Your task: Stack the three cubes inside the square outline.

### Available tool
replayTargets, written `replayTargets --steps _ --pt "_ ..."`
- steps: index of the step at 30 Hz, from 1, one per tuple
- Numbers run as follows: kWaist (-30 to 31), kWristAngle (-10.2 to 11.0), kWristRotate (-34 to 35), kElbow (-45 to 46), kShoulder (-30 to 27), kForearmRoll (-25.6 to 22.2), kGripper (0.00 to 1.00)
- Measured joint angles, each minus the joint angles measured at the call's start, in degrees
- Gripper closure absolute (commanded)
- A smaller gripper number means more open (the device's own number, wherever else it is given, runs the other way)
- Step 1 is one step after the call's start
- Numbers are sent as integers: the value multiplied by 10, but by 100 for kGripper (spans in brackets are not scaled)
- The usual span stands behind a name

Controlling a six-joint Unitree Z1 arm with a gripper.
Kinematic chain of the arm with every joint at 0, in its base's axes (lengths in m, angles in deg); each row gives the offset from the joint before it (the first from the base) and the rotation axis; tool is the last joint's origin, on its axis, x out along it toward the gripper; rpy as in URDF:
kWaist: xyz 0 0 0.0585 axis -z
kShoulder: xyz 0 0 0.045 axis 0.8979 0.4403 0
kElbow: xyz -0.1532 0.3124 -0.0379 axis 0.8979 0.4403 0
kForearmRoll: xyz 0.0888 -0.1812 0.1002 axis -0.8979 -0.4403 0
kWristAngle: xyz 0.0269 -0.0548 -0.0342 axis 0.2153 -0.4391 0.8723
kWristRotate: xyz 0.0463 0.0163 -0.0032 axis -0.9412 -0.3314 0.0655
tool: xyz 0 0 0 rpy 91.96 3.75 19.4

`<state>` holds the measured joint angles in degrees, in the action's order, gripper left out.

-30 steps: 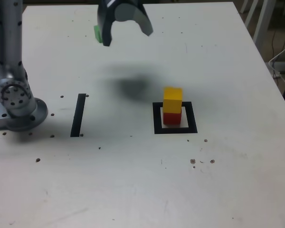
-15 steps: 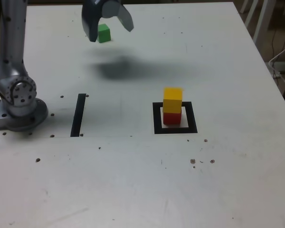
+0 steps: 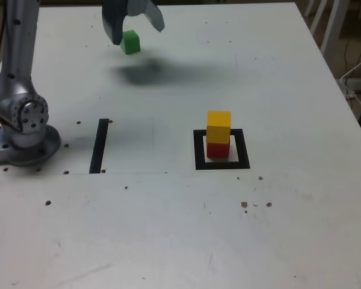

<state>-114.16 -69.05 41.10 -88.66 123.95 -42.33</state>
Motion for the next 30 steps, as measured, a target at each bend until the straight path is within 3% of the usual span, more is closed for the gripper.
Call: replayTargets --steps 30 --pt "-85 5 -85 -117 117 -23 1"
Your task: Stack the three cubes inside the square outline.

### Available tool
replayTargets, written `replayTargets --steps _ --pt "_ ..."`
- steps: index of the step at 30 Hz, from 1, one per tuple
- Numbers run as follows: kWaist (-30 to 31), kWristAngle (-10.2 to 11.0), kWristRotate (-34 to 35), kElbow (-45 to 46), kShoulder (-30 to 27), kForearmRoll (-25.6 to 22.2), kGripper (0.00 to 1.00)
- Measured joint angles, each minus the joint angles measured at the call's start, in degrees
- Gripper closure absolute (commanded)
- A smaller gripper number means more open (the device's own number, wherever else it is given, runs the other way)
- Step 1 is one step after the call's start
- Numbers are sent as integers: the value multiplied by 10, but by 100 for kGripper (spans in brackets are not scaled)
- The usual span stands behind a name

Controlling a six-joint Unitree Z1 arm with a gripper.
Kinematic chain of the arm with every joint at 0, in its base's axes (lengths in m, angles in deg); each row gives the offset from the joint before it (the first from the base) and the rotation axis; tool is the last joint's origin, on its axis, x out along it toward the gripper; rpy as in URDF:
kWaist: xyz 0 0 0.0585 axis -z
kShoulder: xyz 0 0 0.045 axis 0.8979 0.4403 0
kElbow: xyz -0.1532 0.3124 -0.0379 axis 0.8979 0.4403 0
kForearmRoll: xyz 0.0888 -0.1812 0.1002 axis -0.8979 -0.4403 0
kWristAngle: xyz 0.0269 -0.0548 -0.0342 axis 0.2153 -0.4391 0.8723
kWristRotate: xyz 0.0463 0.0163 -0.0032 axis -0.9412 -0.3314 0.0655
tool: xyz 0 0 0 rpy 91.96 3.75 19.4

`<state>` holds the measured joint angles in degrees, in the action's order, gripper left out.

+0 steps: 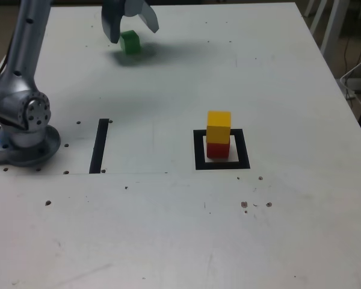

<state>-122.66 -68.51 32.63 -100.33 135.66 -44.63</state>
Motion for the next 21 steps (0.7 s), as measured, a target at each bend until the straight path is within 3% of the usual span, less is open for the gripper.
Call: replayTargets --steps 10,21 --pt "-15 -15 -17 -19 15 -9 6" --pt "-24 -35 -39 -29 32 -25 28"
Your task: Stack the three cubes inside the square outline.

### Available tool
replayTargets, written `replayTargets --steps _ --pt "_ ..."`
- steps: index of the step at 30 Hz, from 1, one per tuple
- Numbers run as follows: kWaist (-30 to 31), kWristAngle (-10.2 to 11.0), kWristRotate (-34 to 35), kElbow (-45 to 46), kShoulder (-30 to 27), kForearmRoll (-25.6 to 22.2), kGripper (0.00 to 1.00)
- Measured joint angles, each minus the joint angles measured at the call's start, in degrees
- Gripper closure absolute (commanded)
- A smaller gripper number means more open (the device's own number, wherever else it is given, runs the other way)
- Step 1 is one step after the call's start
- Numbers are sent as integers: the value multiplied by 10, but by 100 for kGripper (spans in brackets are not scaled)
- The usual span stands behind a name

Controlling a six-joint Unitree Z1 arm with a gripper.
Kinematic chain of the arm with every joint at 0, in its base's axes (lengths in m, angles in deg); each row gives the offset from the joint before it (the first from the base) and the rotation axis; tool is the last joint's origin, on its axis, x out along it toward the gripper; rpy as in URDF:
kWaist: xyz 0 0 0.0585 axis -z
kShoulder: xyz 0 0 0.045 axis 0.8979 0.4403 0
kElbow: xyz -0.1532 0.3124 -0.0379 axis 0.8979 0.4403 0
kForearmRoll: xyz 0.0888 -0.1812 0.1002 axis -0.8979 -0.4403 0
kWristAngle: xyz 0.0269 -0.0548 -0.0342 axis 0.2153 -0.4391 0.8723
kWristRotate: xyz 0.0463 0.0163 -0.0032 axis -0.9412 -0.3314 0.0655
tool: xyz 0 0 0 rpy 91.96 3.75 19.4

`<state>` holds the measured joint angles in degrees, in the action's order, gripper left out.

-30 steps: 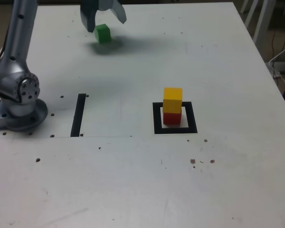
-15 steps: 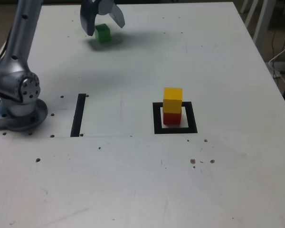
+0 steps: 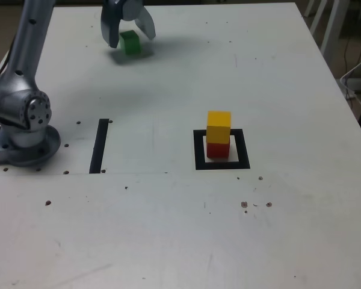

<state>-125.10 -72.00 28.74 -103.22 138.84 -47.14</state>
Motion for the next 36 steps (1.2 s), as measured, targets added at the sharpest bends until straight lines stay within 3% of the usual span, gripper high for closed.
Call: replayTargets --steps 14,36 --pt "-1 2 -3 -4 17 1 67" --pt "6 19 -9 -4 19 5 70"
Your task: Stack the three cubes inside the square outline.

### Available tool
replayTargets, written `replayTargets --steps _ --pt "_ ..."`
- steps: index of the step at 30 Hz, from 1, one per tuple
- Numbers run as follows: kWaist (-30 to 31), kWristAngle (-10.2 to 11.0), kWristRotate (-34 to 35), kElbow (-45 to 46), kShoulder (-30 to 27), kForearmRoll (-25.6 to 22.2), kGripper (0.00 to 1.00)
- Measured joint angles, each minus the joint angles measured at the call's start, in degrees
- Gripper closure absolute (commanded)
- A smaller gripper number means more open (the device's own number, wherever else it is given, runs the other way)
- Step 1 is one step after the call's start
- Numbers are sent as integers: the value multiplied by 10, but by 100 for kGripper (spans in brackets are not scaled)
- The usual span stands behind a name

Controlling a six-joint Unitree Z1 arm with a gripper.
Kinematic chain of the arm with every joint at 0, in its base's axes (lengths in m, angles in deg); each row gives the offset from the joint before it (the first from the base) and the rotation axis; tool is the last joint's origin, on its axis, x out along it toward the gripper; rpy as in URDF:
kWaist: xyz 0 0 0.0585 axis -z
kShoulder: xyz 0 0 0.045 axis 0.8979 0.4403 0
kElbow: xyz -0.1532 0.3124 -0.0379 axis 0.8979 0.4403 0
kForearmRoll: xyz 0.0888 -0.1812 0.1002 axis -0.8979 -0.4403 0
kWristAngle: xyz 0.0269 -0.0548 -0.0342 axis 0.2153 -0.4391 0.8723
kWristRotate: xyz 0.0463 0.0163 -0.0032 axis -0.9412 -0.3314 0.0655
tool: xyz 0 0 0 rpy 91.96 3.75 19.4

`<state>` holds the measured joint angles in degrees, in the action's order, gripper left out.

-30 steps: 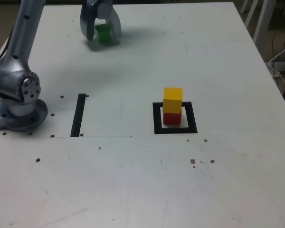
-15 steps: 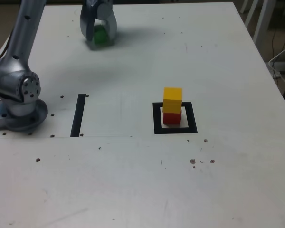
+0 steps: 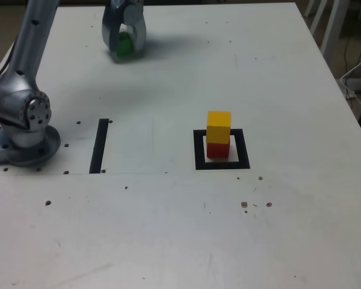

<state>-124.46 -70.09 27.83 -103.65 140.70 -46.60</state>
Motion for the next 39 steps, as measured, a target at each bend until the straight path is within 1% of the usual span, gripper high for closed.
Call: replayTargets --steps 8,16,25,33,36,39 --pt "18 7 0 0 -4 0 70" --pt "72 7 12 7 -42 -5 70" --pt "133 -4 36 40 -86 -11 70" --pt "191 -9 58 70 -136 -13 70" --pt "210 -15 70 84 -146 -13 70" --pt "243 -24 82 96 -158 -13 70"
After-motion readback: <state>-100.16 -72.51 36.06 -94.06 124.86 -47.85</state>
